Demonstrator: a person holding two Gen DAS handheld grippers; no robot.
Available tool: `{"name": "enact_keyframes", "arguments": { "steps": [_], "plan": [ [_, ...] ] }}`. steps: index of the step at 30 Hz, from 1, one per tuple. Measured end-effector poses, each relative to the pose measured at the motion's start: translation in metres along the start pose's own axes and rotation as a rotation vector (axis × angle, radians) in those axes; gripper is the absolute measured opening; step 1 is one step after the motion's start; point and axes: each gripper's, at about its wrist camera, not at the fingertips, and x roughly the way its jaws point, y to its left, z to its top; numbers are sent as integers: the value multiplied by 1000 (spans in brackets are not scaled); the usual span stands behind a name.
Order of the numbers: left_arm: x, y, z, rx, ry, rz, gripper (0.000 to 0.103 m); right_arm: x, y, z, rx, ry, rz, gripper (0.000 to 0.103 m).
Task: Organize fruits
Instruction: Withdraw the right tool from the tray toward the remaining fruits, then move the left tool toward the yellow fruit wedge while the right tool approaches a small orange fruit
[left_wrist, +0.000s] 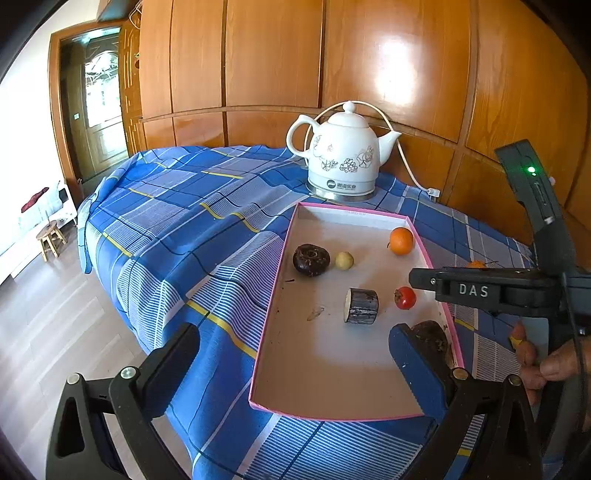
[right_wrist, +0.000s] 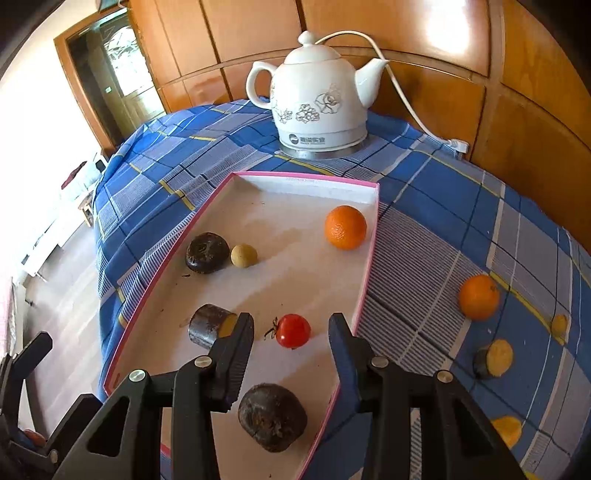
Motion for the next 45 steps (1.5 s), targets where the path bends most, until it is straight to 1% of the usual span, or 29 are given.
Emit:
{"name": "enact_keyframes", "arguments": {
  "steps": [14,19,24,28,30,32,36,43,45],
  "plan": [
    [-2,-4,-2,9,5,-10,103,-16,-8,-15,41,-24,14,43],
    [-1,-5,-2,4,11,-27,103,-25,-8,-21,42,-34,13,43],
    [-1,-5,-4,-5,19,-48,103,-36,-12,-34,36,-48,-9,43],
    [-2,-8,-6,7,20,-68,103,-45,-22,-43,51,-55,-25,43],
    [-4,-8,-7,5,15,-81,103,-51,-31,-48,66,-62,-30,43],
    [-4,-8,-6,-2,13,-78,103,-59,-42,-52,80,-68,-43,43],
    [-3,-6,-7,-8,21,-87,103,-80,-82,-63,138,-81,-88,43],
    [-4,-20,-10,48,35,-135,103,-117,-169,-77,254,-74,-228,43],
    [-5,-26,-12,71,34,-147,103,-125,-187,-79,273,-69,-267,43]
  ]
}}
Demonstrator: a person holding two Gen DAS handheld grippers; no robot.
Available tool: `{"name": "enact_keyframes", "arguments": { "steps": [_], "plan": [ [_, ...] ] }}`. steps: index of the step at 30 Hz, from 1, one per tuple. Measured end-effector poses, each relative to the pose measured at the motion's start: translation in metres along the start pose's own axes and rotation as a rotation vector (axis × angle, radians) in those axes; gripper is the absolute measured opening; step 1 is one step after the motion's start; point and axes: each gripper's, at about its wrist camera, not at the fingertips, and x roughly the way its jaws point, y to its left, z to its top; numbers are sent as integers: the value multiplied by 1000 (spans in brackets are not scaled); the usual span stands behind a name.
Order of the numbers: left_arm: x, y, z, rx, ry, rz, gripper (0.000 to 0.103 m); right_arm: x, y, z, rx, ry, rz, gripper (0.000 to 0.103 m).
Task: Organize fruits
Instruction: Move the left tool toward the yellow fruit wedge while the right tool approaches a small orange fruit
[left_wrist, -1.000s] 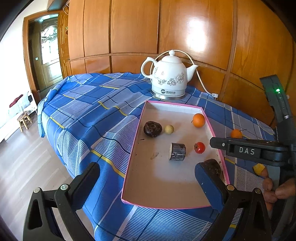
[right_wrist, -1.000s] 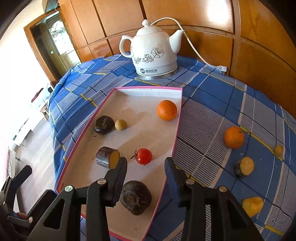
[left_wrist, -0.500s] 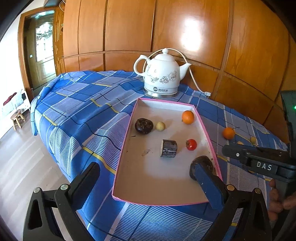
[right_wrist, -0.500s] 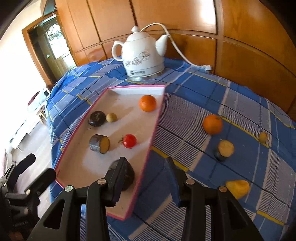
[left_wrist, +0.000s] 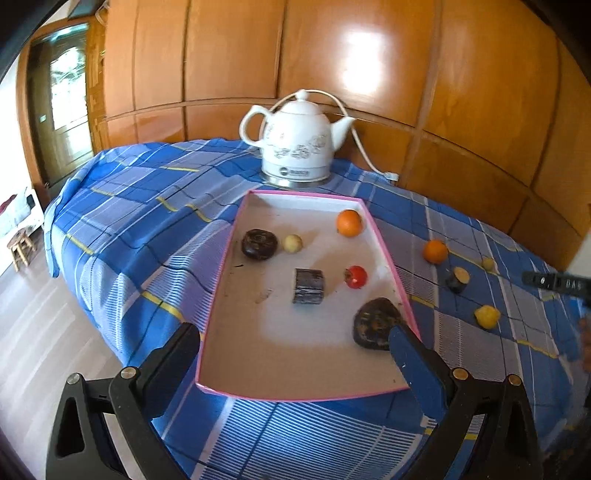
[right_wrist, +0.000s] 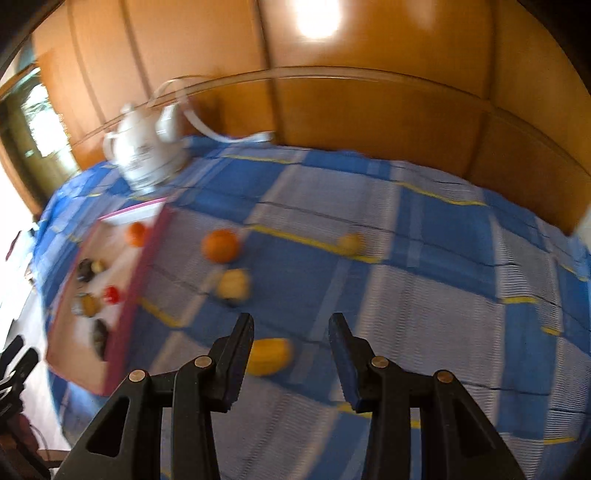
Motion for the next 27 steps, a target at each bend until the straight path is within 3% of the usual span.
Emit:
{"name": "enact_keyframes", "arguments": {
  "steps": [12,19,27],
  "plan": [
    [-2,-22,0,71,15,-48,103,30,-82,-11,119,81,-108,43],
    [-2,-69,2,231,25,-156,100,28,-108,-10,255,85,-93,43],
    [24,-158,12,482,97,-361,77,24,-105,-7,263,77,-82,43]
  ]
}}
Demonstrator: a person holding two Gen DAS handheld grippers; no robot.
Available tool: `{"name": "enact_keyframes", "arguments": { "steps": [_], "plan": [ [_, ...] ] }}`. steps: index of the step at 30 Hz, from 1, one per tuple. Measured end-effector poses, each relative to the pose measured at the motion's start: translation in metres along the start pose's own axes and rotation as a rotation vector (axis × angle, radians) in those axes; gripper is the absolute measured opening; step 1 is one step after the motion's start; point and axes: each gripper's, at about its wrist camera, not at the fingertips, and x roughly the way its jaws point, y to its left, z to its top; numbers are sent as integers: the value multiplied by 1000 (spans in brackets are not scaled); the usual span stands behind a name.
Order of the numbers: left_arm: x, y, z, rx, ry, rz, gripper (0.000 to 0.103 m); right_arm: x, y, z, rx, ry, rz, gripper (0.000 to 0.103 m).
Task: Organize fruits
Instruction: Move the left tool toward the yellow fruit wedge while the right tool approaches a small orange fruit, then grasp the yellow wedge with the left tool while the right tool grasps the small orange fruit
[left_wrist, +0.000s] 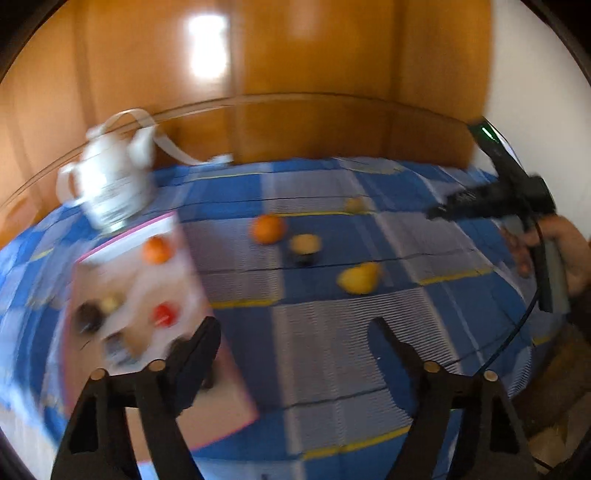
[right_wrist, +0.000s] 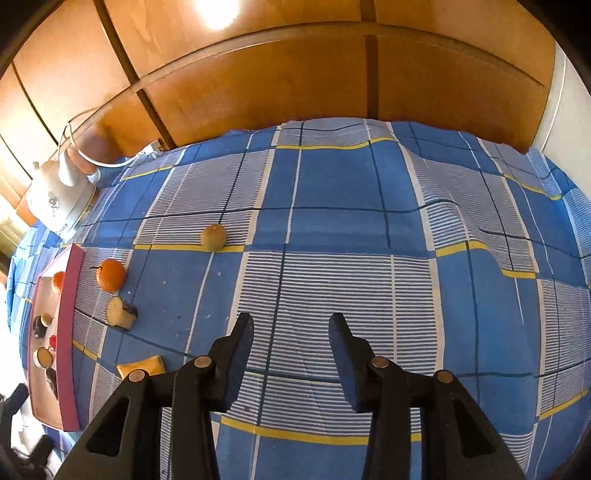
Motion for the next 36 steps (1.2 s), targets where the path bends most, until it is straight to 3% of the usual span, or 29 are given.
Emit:
{"name": "enact_keyframes", "arguments": {
  "steps": [6,12,16,18,19,23,28,33,36],
  "plan": [
    [56,-42,26,149,77,-62,73,-2,4,2,-12,-1,22,43],
    [101,-53,37,182,137,-71,72,-6,4,5,1,-12,53,43],
    [123,-56,40,188,173,-83,60,-6,3,6,11,-10,61,43],
    [133,-57,39,191,185,-84,46,-5,3,6,10,-6,64,43],
    [138,-56,37,184,193,-90,46,-5,4,6,7,-4,65,43],
    [130,-45,27,91,150,-104,39,-3,6,5,-9,-1,59,43],
    [108,-29,-1,-36,75,-10,39,4,10,2,-30,23,55,43],
    [105,-34,-11,-7,28,35,39,12,16,-3,-49,53,78,43],
    [105,-30,-12,-18,11,13,39,13,20,-5,-53,58,104,43]
  ]
}}
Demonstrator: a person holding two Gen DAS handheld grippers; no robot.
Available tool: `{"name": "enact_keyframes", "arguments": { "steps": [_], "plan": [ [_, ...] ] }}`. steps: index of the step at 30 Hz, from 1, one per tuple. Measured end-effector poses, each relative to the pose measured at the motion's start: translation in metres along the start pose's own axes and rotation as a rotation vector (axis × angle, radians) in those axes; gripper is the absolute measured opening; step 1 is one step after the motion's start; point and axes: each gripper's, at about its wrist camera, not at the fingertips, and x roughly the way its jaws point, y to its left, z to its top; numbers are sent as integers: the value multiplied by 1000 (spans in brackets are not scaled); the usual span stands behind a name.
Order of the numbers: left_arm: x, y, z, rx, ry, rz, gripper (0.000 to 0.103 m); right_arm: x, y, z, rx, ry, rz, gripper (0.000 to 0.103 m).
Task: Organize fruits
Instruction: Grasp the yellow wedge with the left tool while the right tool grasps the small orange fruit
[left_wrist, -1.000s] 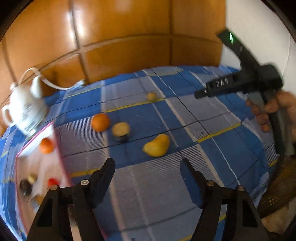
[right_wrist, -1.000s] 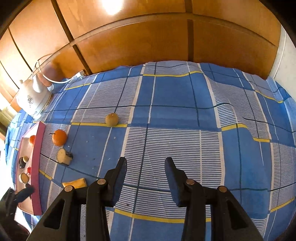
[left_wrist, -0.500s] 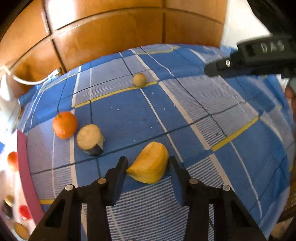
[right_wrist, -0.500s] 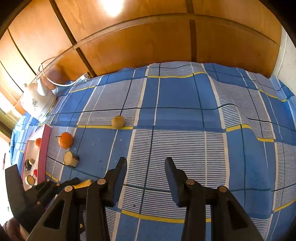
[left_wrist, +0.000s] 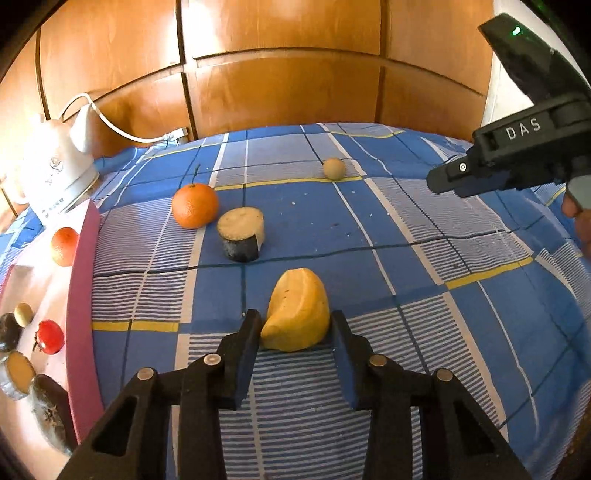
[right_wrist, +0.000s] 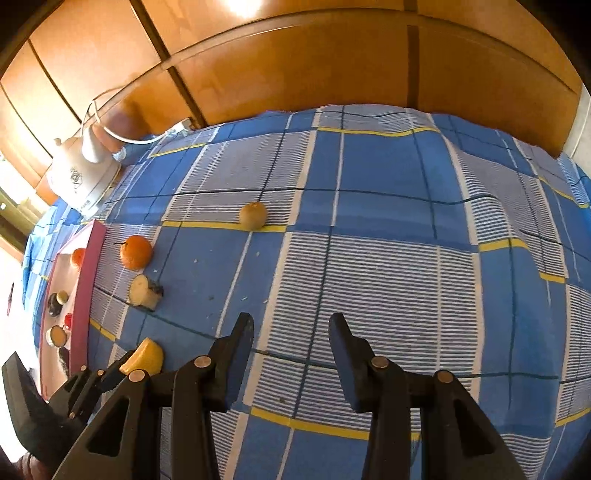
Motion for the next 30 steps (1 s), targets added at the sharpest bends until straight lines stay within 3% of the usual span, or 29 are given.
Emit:
{"name": "enact_keyframes", "arguments": {
  "steps": [7,11,21,23,24,30],
  "plan": [
    [2,0,-1,-3,-32,-10,39,12,10,23,16,21,91,43],
    [2,0,-1,-8,-38,-13,39,29,16,50,50,6,94,45],
    [1,1,-2,-18,-48,-22,39,86,30,94,34,52,-29,46],
    [1,1,-2,-20,-50,-24,39,97,32,95,10,79,-53,41],
    [1,2,-2,-22,-50,-26,39,98,34,94,-15,66,-92,25],
    [2,2,-2,-24,-53,-27,39,80,39,80,-105,88,-65,26]
  ]
}}
